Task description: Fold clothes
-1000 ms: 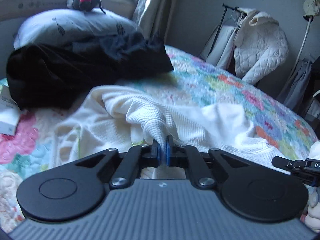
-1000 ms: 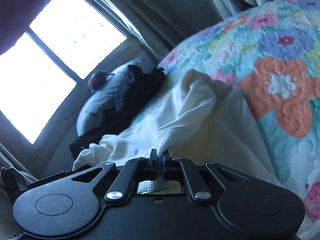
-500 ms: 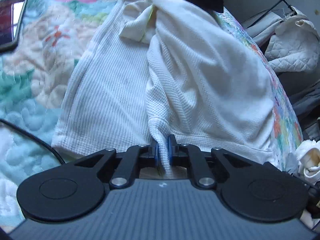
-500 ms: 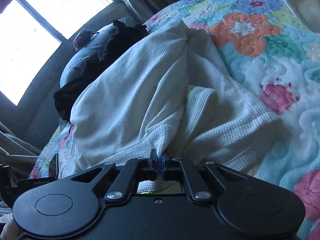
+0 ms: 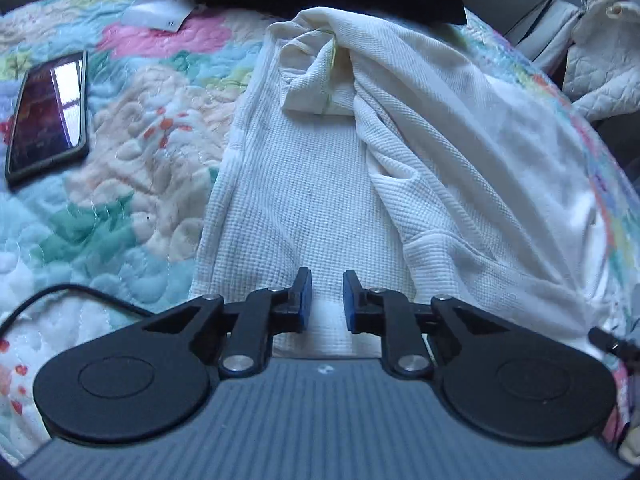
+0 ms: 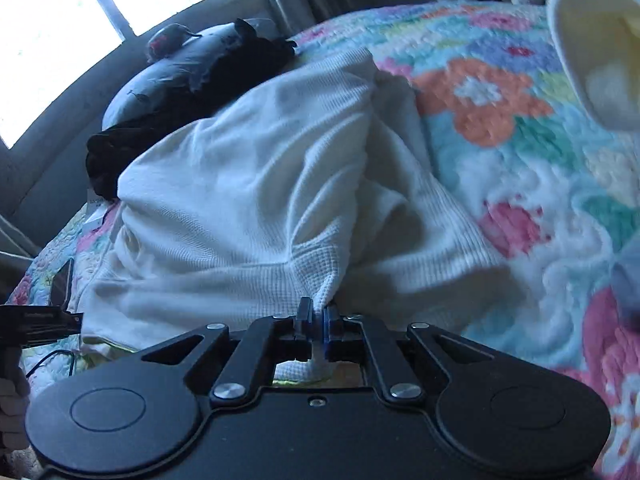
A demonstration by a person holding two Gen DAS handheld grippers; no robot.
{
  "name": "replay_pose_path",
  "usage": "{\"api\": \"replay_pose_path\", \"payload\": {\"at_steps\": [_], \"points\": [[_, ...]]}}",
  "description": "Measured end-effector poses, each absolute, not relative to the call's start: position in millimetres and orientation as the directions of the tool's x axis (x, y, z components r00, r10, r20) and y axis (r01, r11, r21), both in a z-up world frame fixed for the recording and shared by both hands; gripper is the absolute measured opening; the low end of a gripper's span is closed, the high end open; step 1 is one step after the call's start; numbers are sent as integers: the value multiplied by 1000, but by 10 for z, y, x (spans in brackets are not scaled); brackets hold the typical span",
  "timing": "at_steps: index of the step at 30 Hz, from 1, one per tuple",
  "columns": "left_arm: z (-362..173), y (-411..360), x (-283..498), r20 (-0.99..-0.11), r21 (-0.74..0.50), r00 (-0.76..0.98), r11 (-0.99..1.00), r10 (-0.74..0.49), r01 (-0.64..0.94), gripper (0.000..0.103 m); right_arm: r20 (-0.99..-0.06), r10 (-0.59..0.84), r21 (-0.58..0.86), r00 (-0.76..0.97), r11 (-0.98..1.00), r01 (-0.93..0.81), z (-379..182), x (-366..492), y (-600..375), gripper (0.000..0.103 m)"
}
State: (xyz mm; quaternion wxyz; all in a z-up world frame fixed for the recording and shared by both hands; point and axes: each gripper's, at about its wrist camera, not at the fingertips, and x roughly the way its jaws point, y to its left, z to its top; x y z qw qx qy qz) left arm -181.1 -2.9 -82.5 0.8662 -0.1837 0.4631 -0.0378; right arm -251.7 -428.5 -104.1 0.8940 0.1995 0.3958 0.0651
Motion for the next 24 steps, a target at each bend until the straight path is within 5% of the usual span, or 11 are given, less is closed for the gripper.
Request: {"api": "replay_pose_path", "payload": {"at_steps": [2, 4, 5, 9, 14, 24], "points": [[-696, 42, -1834, -777, -346, 590, 931, -218, -112, 28, -683, 273, 422, 677, 905, 60, -995, -2564, -4372, 17], [-577, 89, -1840, -764, -319, 618, 941, -183, -116, 57, -689, 250, 403, 680, 913, 72, -909, -2609, -4446, 23], [-534, 117, -1839, -759, -310, 628, 944, -172, -116, 61, -686, 234, 387, 688, 919, 74, -859, -2638, -4479, 26], [-585, 198, -1750, -781, -298, 602, 946, -165, -126, 64, -690, 143, 330, 710, 935, 131, -774, -2712, -4631, 55], [-812, 184, -1659, -822, -298, 542, 942, -172, -153, 74, -717, 93, 336, 691, 915, 225, -932, -2694, -4763, 58], [-965, 193, -1593, -842, -314, 509, 930, -179, -192, 78, -717, 95, 382, 691, 882, 275, -1117, -2633, -4787, 63]]}}
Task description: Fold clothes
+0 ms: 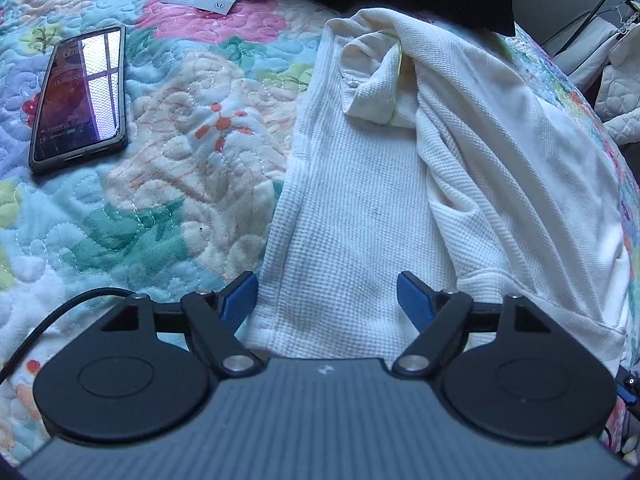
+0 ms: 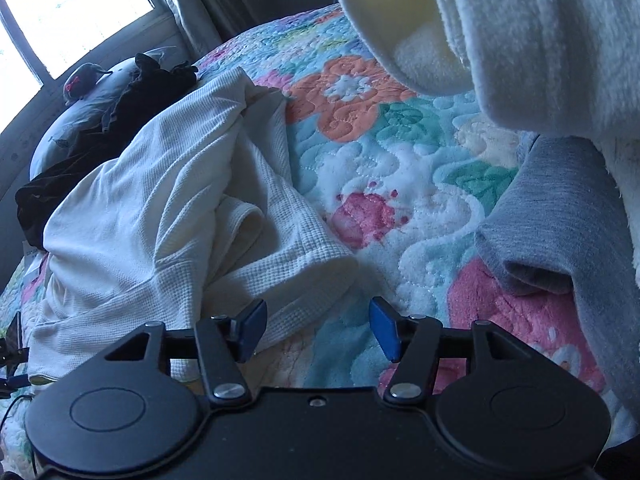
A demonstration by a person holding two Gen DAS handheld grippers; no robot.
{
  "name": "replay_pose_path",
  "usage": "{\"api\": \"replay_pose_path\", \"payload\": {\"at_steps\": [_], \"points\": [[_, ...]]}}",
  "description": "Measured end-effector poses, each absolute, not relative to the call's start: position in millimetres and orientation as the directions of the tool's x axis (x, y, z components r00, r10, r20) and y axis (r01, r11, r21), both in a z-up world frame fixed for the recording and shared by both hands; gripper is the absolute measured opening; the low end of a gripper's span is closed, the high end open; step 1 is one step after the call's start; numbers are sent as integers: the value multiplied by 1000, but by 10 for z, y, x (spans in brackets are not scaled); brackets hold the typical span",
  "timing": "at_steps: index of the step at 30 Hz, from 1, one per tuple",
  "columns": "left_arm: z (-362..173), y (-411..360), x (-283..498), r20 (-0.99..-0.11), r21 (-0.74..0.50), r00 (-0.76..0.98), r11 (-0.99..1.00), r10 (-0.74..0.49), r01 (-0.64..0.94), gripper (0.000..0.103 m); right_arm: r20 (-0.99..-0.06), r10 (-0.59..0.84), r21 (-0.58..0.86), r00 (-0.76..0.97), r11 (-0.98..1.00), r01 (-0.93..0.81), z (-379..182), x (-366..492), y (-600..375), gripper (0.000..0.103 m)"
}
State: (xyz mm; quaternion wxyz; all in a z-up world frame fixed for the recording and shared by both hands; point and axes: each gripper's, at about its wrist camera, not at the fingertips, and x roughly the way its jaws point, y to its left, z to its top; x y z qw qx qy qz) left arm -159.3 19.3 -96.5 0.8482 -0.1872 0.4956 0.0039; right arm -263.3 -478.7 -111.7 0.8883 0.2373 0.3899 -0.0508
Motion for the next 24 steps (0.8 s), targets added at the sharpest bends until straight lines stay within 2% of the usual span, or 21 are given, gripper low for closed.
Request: {"api": "replay_pose_path", "payload": {"at_steps": [5, 9, 10, 11, 12, 13, 16, 20, 24], "points": [[-907, 166, -1607, -825, -338, 526, 927, -208, -165, 74, -653, 179, 515, 736, 818, 257, -1186, -2552, -4825, 64], [-880, 162, -1603, -811, -339, 547, 929, -208, -150, 63, -605, 233, 607, 761, 753, 252, -1275, -2437, -4832, 67], [-880, 165, -1603, -809, -338, 550, 929, -206, -150, 61, -581, 247, 628, 775, 742, 234, -1280, -2421, -4825, 63], [-878, 169, -1606, -808, -337, 553, 929, -204, -150, 60, -562, 262, 646, 785, 731, 218, -1280, -2406, -4814, 45], [-871, 173, -1612, -806, -337, 556, 930, -202, -150, 57, -552, 277, 659, 786, 723, 208, -1276, -2383, -4798, 20], [-861, 178, -1619, -804, -336, 560, 930, -201, -149, 54, -546, 280, 660, 789, 724, 200, -1259, -2363, -4776, 11], [-828, 196, -1629, -801, -332, 566, 931, -195, -149, 49, -527, 256, 615, 811, 773, 155, -1109, -2311, -4659, 9], [-731, 223, -1634, -817, -300, 554, 938, -159, -173, 50, -466, 294, 571, 834, 820, 30, -796, -2174, -4434, 9], [-422, 319, -1697, -754, -390, 614, 912, -235, -130, 53, -414, 405, 536, 815, 832, -141, -431, -2034, -4056, 9]]}}
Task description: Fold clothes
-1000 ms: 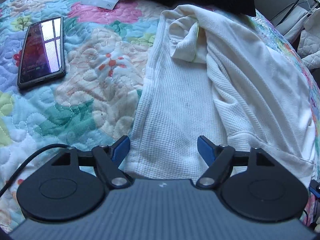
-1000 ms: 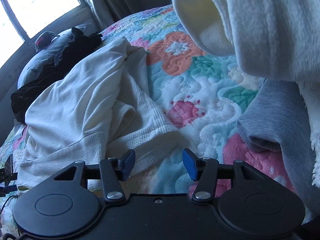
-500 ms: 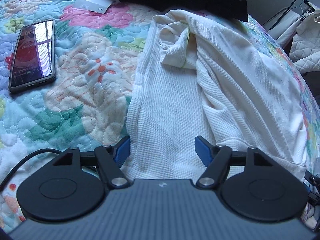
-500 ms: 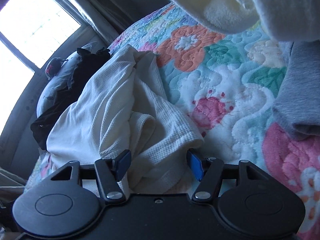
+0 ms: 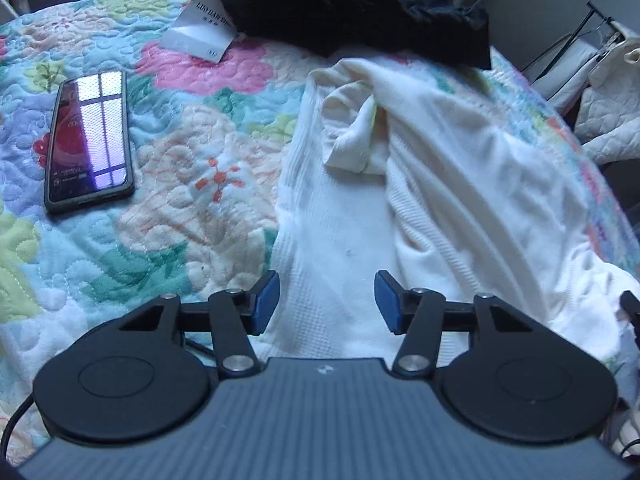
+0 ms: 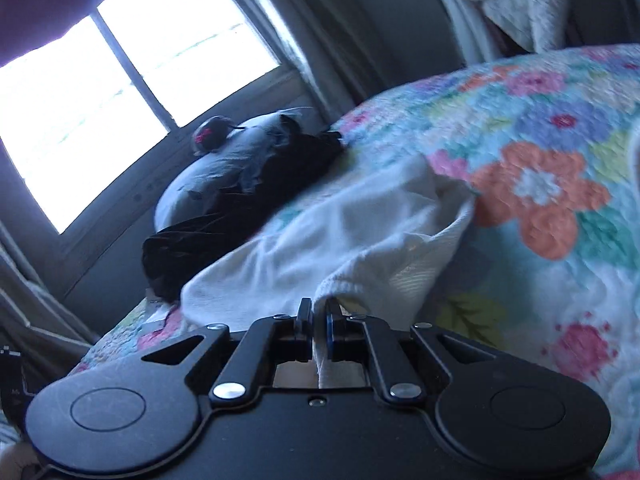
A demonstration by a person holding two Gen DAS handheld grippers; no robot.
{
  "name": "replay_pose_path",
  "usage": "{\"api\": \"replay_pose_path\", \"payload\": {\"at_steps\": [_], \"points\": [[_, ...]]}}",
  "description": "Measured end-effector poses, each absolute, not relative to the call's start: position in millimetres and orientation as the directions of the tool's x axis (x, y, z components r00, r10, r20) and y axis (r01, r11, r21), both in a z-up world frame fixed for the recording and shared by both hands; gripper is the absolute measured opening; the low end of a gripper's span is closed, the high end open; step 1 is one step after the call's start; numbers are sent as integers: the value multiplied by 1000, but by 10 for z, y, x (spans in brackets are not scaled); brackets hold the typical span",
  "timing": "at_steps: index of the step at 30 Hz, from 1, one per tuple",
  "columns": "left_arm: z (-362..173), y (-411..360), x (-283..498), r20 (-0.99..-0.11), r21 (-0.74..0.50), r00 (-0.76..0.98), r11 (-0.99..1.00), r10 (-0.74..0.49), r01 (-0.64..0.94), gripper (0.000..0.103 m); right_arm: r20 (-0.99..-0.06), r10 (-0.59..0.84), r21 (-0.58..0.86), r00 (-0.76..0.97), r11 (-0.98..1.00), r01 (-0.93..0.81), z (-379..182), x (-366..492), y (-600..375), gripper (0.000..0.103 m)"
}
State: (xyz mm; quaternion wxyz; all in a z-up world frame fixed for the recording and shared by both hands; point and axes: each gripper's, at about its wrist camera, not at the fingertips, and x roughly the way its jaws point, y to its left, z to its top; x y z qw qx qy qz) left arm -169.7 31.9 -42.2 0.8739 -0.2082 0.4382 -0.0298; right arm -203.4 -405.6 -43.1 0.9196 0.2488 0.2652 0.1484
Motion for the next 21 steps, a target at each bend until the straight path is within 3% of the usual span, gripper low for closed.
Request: {"api": "replay_pose_path", "payload": {"at_steps": [2, 4, 13, 16, 18, 21], "points": [[-213, 306, -1710, -689, -463, 652, 885, -317, -59, 57, -401, 470, 543, 786, 813, -209, -338, -2012, -3875, 9], [-92, 168, -1645, -637, -516, 652, 856, -411, 34, 74, -410, 494, 519, 767, 818, -249, -310, -1997, -3678, 8], [-460, -1143, -1162, -632, -522, 487, 795, -603, 309, 74, -493, 422, 548, 761, 830, -105, -531, -2083, -3906, 9], [-532, -1414, -1157, -611, -533, 449, 758, -652, 376, 74, -505, 386, 573, 772, 819, -36, -590, -2178, -4153, 22], [-522, -1550, -1214, -606, -518, 433, 744, -668, 422, 75, -509, 387, 617, 769, 787, 12, -692, -2221, -4321, 53], [-540, -1671, -1272, -631, -478, 418, 752, -653, 454, 76, -545, 368, 658, 754, 745, 112, -886, -2221, -4505, 60]]}}
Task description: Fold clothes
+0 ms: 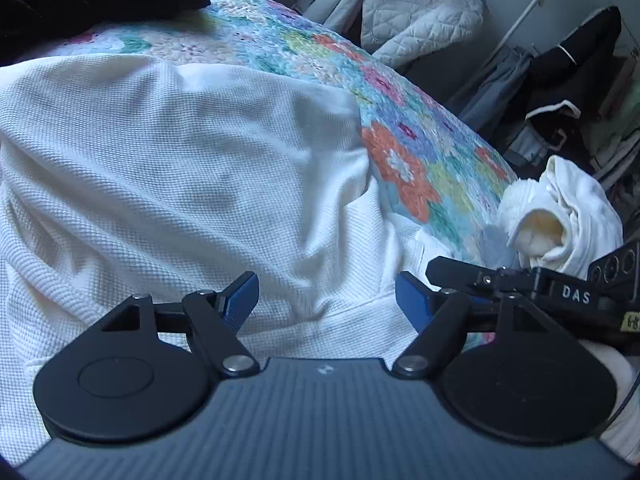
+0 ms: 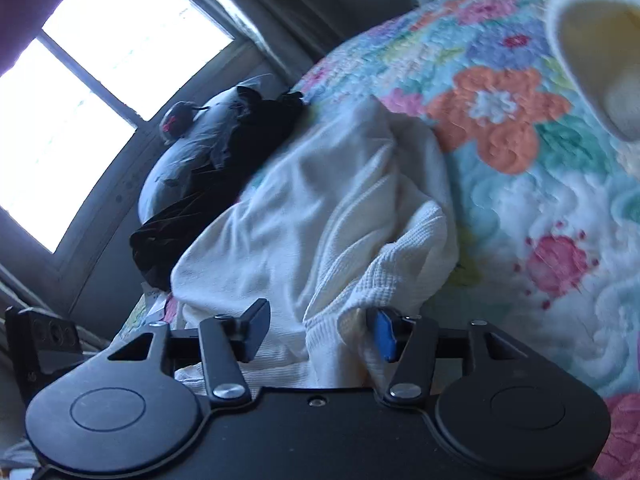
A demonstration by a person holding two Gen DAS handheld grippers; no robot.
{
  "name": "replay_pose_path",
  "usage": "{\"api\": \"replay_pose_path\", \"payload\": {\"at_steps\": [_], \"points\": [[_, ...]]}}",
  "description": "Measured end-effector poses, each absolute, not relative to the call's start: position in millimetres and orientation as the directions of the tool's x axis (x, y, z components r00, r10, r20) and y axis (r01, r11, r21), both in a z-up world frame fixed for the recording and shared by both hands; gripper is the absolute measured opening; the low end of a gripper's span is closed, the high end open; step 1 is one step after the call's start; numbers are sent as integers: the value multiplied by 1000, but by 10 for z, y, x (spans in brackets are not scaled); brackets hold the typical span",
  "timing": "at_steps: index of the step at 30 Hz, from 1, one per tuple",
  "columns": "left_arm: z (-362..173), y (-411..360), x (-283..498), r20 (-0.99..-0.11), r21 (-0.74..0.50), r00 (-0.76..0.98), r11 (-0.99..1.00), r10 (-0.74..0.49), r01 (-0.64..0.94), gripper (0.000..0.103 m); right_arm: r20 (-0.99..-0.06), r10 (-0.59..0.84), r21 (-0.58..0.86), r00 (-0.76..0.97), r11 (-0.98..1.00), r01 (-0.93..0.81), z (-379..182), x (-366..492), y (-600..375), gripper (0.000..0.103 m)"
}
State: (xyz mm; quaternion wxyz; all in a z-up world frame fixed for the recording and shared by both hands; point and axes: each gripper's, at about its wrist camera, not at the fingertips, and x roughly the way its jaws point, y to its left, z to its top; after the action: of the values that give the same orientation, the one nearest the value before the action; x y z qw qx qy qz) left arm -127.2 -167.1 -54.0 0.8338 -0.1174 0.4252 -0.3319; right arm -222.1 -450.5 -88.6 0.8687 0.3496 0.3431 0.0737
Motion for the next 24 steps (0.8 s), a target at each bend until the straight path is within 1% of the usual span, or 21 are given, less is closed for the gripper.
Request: {"api": "replay_pose_path", "payload": {"at_steps": [1, 3, 5, 7, 9, 10, 13, 14, 15, 16, 17, 18, 19, 20, 22, 24], "points": [[-558, -1690, -1275, -644, -467, 415, 759, -643, 453, 76, -554, 370, 665, 746, 735, 129, -943, -2203, -4528, 60], [-608, -1673, -1271, -660, -464, 406, 768, -632, 441, 76, -582, 368, 656, 725, 740, 151, -1020, -2188, -4539, 63], [-657, -1625, -1271, -675, -464, 401, 779, -619, 423, 76, -631, 331, 603, 702, 779, 174, -1060, -2198, -4513, 64], [-711, -1571, -1256, -680, -474, 402, 786, -614, 398, 76, -649, 305, 571, 696, 800, 182, -1088, -2217, -4523, 65], [-731, -1534, -1225, -670, -495, 401, 779, -625, 386, 76, -643, 300, 577, 705, 795, 187, -1142, -2227, -4588, 76], [-722, -1534, -1220, -667, -494, 406, 779, -625, 387, 76, -633, 293, 586, 717, 786, 196, -1173, -2228, -4631, 78], [-697, -1565, -1213, -663, -477, 418, 781, -621, 404, 76, -594, 302, 639, 746, 740, 209, -1257, -2142, -4711, 82], [-744, -1582, -1197, -683, -463, 413, 794, -603, 394, 79, -579, 317, 659, 751, 724, 203, -1274, -2094, -4717, 83], [-808, -1599, -1177, -709, -445, 404, 811, -578, 378, 84, -564, 333, 668, 756, 722, 180, -1273, -2044, -4688, 82], [-873, -1617, -1156, -735, -427, 394, 828, -552, 363, 82, -548, 351, 672, 759, 725, 149, -1265, -1993, -4647, 79], [-915, -1611, -1160, -737, -423, 396, 831, -547, 360, 82, -531, 369, 675, 763, 728, 118, -1257, -1943, -4606, 59], [-904, -1600, -1171, -737, -423, 398, 832, -546, 358, 82, -521, 381, 667, 764, 740, 86, -1221, -1908, -4549, 29], [-878, -1591, -1182, -738, -421, 399, 834, -543, 356, 82, -513, 389, 653, 765, 756, 53, -1173, -1879, -4485, 24], [-846, -1591, -1185, -749, -410, 397, 841, -531, 353, 82, -506, 399, 638, 765, 770, 21, -1125, -1851, -4422, 23], [-773, -1573, -1206, -755, -389, 407, 850, -515, 355, 81, -439, 454, 635, 775, 768, -90, -940, -1844, -4288, 20], [-714, -1481, -1228, -745, -413, 411, 847, -525, 334, 81, -412, 486, 609, 771, 776, -164, -726, -1803, -4128, 20]]}}
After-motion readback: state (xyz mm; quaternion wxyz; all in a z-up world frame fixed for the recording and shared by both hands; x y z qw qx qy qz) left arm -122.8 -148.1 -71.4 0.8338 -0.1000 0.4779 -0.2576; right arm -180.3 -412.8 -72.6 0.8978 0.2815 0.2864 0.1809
